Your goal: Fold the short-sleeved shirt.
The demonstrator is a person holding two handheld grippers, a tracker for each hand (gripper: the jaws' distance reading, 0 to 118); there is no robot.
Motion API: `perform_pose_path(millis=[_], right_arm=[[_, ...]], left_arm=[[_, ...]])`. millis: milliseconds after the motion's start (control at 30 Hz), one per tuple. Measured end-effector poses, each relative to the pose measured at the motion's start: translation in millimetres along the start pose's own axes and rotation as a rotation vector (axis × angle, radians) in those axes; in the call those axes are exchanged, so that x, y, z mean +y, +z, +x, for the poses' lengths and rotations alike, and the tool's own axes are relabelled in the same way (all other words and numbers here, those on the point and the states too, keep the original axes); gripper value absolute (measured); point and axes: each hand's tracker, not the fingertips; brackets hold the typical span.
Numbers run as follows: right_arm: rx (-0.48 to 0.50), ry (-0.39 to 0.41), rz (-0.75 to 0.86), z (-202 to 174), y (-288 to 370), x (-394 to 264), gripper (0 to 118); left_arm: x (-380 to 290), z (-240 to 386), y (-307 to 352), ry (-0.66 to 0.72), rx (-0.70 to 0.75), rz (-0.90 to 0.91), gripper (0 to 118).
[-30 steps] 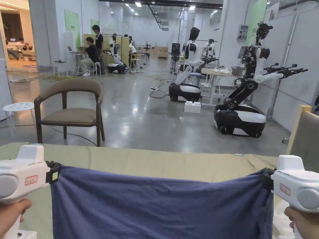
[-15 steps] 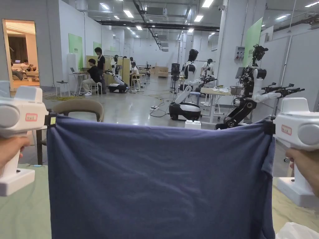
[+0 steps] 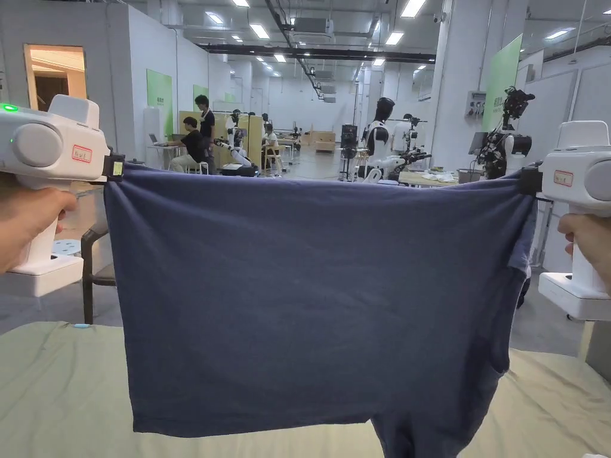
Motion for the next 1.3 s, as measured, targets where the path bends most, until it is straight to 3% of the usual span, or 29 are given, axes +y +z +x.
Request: perform_pose_path(millis=[267,467,600,900,1300], right_arm=[[0.007,0.039,-0.031,-4,0,-43,2],[0.006,0.044,-0.088,-2,20,-95,2],[0.011,0.090,-0.127,-1,43,-127,2],[0.031,0.130,-0.171,4,123,-190,2],[0.078,0.169,-0.397,12,245,-312,2]], left_arm=[[-50,-2,-28,-0.001,0.001,-0.044,0],[-112,-1,-27,0.028,-0.030,-0.105,0],[-150,0,-16,0.039,-0.050,-0.135,0],[-222,1,55,0.070,-0.078,-0.148,0],[-361,-4,175,0.148,-0.123,-0.319,0]])
